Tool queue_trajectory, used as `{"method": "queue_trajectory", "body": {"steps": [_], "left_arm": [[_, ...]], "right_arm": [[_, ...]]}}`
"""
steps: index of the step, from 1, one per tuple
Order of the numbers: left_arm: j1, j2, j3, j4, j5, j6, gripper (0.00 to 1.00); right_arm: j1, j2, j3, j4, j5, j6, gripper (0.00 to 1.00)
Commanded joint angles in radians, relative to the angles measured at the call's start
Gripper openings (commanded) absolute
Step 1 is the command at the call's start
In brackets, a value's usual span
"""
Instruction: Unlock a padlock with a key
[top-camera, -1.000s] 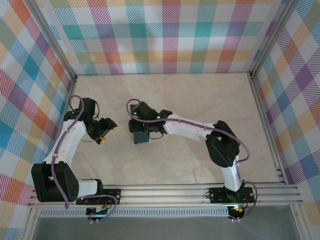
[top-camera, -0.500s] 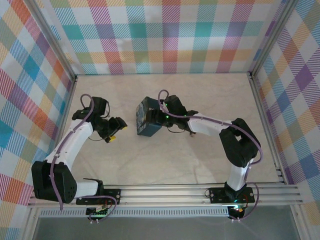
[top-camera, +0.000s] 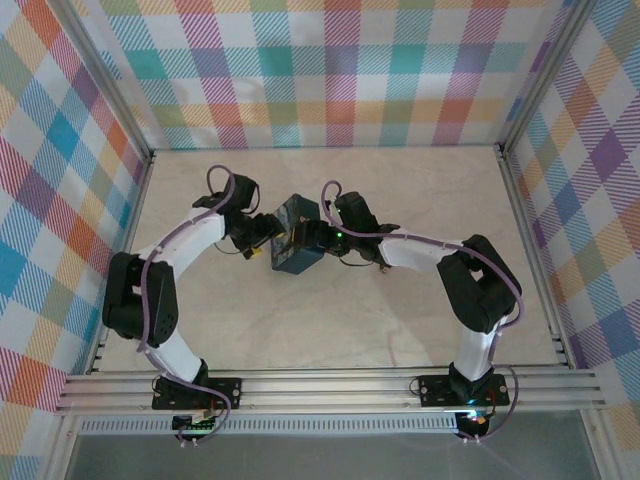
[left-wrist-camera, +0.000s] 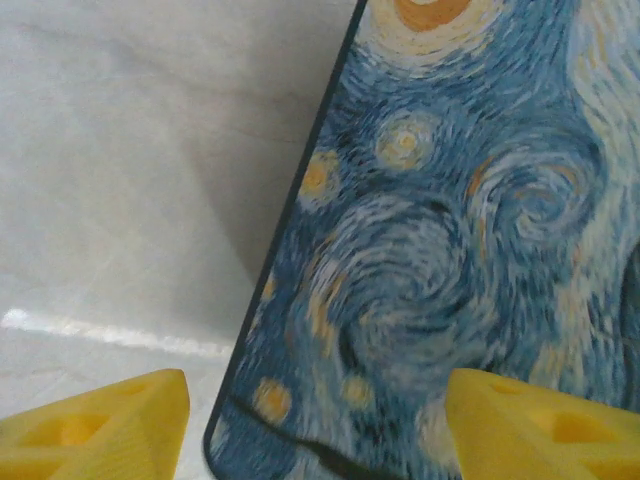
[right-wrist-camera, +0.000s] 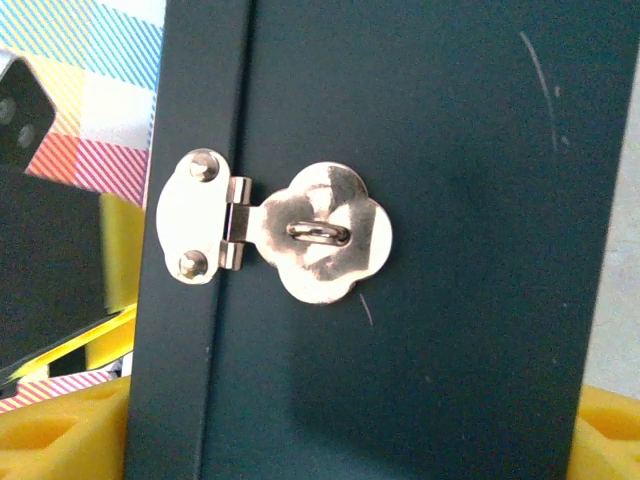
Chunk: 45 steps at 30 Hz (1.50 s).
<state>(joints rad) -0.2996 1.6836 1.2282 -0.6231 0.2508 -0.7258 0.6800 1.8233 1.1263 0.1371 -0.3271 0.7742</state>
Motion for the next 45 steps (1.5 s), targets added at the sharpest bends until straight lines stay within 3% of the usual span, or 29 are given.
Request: {"method": "queue_trajectory", "body": {"steps": [1,11,18,25,29,32,34,38,41,43,45], "left_arm": [[-0.014,0.047,0.01,0.045,-0.023,-0.006,0.68],[-0.024,0.088,-0.068,0.094,-0.064,-0.006,0.68],[-0.037,0.114,-0.028,0.065,-0.087,-0.008,0.67],[-0.041,0.115,0.024,0.022,-0.088,0.019,0.67],[-0.041,0.038,0.067,-0.008,-0.12,0.079,0.68],[-0.041,-0.027,0.103,-0.054,-0.209,0.15,0.74],[-0.041,-0.067,0.108,-0.08,-0.309,0.187,1.0],[-0.019,-0.195,-0.022,0.044,-0.562,0.299,1.0],[-0.005,-0.335,-0.292,0.406,-0.721,0.529,1.0],[0.032,-0.381,-0.414,0.532,-0.756,0.622,1.0],[0.079,-0.376,-0.474,0.575,-0.799,0.624,1.0]], "right_arm": [[-0.011,0.05,-0.034,-0.082,0.013,-0.014,0.82],[-0.071,-0.008,-0.046,-0.155,0.026,-0.087,0.95],[-0.089,-0.02,0.01,-0.317,0.089,-0.186,1.0],[-0.093,-0.037,0.033,-0.367,0.108,-0.236,1.0],[-0.098,-0.078,0.064,-0.414,0.123,-0.277,1.0],[-0.12,-0.162,0.044,-0.442,0.22,-0.306,1.0],[-0.154,-0.244,-0.011,-0.432,0.317,-0.33,1.0],[-0.268,-0.446,-0.203,-0.31,0.515,-0.447,1.0],[-0.371,-0.577,-0.376,-0.159,0.58,-0.55,1.0],[-0.429,-0.605,-0.424,-0.145,0.594,-0.596,1.0],[-0.446,-0.616,-0.482,-0.09,0.668,-0.653,1.0]]}}
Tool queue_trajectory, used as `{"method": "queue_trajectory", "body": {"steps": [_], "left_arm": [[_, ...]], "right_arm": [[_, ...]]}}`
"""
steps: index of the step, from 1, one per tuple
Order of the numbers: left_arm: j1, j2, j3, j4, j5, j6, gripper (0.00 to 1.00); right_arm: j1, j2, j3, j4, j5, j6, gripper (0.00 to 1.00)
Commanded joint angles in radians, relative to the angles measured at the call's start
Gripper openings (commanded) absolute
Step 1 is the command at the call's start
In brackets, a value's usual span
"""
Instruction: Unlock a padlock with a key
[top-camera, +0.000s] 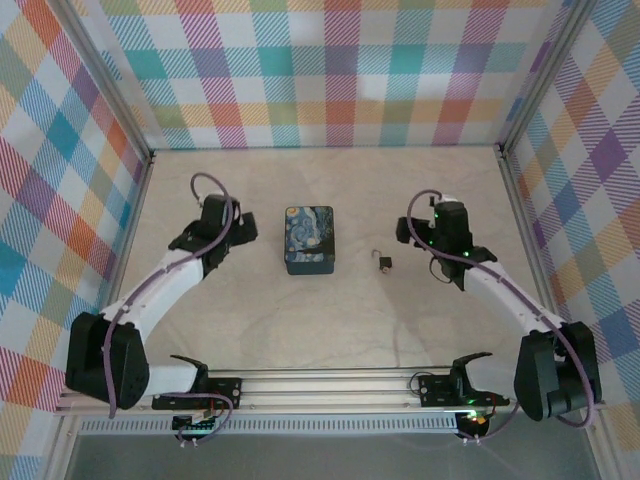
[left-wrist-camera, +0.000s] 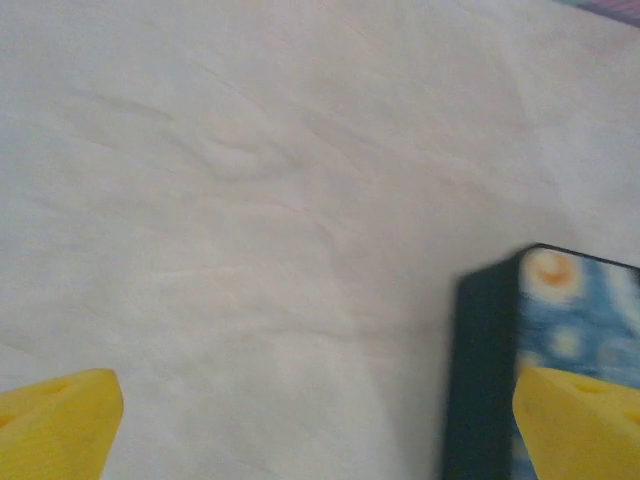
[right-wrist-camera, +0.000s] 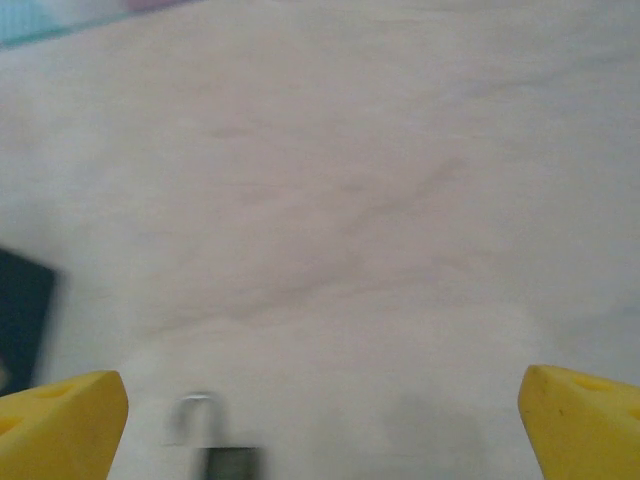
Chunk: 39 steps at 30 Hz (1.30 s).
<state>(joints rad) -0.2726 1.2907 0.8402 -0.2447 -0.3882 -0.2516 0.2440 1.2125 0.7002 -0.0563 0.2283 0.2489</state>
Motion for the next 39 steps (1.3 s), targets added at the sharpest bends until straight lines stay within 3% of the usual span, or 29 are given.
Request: {"method": "queue_trajectory", "body": {"steps": [1,3,7,10,14,15,16,18,19,20,39], "left_arm": [[0.069,0.031,-0.118,0.234,-0.168,0.147,1.0],[0.076,0.056,-0.198,0.375,-0.165,0.173,1.0],[0.093,0.104,-0.344,0.694,-0.122,0.194,0.99],[0.109,0.15,-0.354,0.819,-0.029,0.242,1.0],[0.132,0.251,-0.368,0.957,0.06,0.279,1.0],[0.158,0.24,-0.347,0.893,0.124,0.262,1.0],[0.175,0.244,-0.362,0.931,0.181,0.265,1.0],[0.183,0.264,-0.407,1.016,0.24,0.28,1.0],[0.187,0.284,-0.428,1.088,0.241,0.28,1.0],[0.189,0.271,-0.412,1.027,0.248,0.275,1.0],[0.191,0.273,-0.421,1.052,0.249,0.276,1.0]], "right_arm": [[-0.022,-0.005,-0.085,0.132,0.143,-0.147,1.0],[-0.064,-0.007,-0.14,0.196,0.149,-0.16,1.0],[-0.158,0.018,-0.319,0.514,0.121,-0.134,1.0],[-0.18,0.056,-0.378,0.748,0.076,-0.148,1.0],[-0.204,0.249,-0.366,0.984,-0.001,-0.181,1.0],[-0.204,0.25,-0.327,0.906,-0.066,-0.203,1.0],[-0.204,0.275,-0.296,0.866,-0.113,-0.227,1.0],[-0.229,0.337,-0.306,0.948,-0.181,-0.224,1.0],[-0.235,0.313,-0.296,0.879,-0.182,-0.212,1.0],[-0.236,0.33,-0.306,0.934,-0.182,-0.214,1.0],[-0.232,0.318,-0.303,0.906,-0.167,-0.217,1.0]]}}
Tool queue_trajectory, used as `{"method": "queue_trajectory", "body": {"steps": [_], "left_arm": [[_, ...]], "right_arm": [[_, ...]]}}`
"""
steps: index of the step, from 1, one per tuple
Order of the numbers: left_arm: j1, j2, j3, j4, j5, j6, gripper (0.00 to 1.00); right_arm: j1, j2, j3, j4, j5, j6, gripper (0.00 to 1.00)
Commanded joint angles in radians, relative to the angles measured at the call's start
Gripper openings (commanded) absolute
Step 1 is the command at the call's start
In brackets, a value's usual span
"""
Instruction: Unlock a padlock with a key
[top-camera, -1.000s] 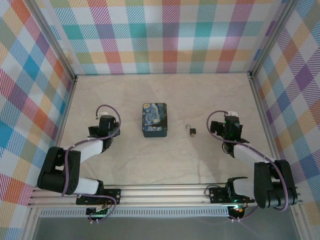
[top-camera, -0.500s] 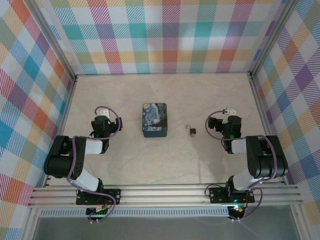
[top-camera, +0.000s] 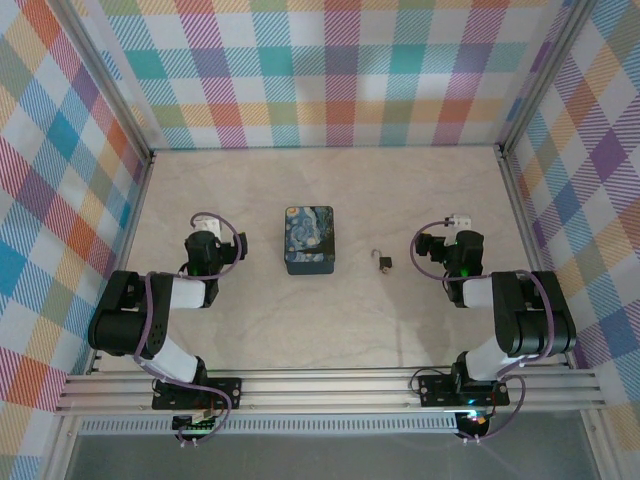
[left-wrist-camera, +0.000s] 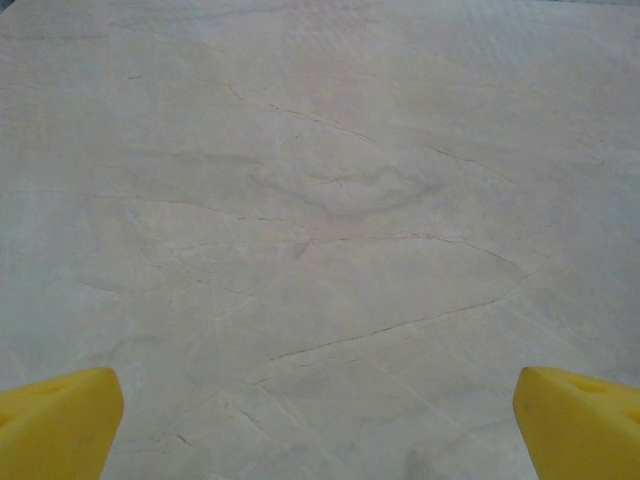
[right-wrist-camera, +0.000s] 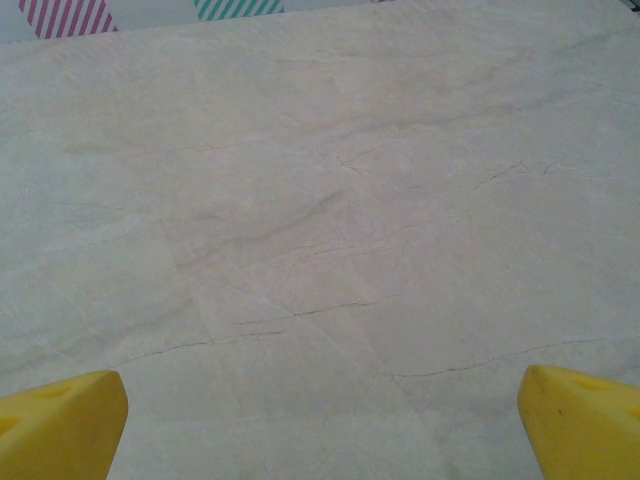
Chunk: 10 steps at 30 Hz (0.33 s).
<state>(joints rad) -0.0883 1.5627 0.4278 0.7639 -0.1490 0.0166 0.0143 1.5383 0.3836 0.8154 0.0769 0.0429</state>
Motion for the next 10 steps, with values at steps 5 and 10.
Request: {"method": "queue_trajectory", "body": {"steps": [5,10], "left_arm": [[0.012,0.003,-0.002,0.033,0.021,0.006,1.0],[0.013,0.001,-0.008,0.04,0.023,0.008,1.0]], "right_arm": [[-0.003,-0.006,0.015,0.034,-0.015,-0.009,1.0],[-0.002,-0.007,0.012,0.037,-0.015,-0.011,1.0]]}}
